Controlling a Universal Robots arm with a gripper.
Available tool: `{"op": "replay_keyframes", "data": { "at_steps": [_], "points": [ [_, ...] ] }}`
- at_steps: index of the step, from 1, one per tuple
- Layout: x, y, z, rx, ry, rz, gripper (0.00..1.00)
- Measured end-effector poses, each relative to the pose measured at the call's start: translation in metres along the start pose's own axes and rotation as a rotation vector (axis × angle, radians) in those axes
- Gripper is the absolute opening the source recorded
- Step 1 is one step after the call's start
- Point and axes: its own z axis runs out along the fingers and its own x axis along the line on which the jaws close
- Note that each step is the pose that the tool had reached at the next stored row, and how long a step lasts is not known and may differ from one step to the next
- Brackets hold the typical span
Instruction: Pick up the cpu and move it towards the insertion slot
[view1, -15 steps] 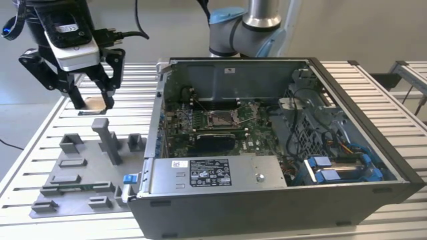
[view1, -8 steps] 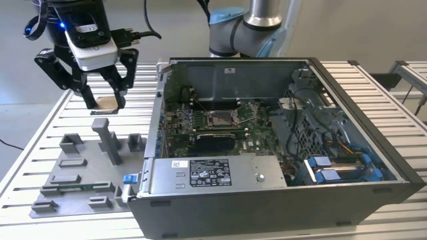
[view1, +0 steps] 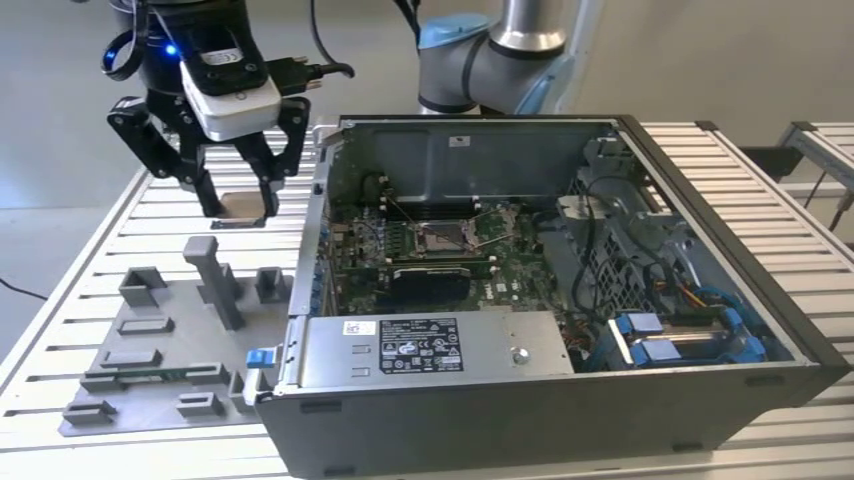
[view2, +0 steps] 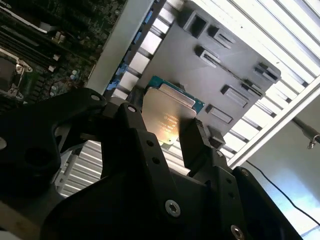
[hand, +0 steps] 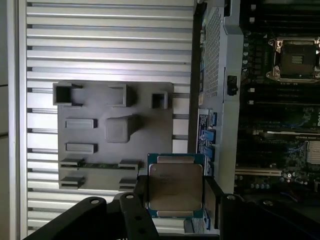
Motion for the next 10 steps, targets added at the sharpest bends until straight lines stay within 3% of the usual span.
{"op": "replay_keyframes", "data": {
  "at_steps": [10],
  "points": [
    [-0.0302,-0.0006,-0.0005,-0.0001,0.0043,0.0,0.0]
  ]
}}
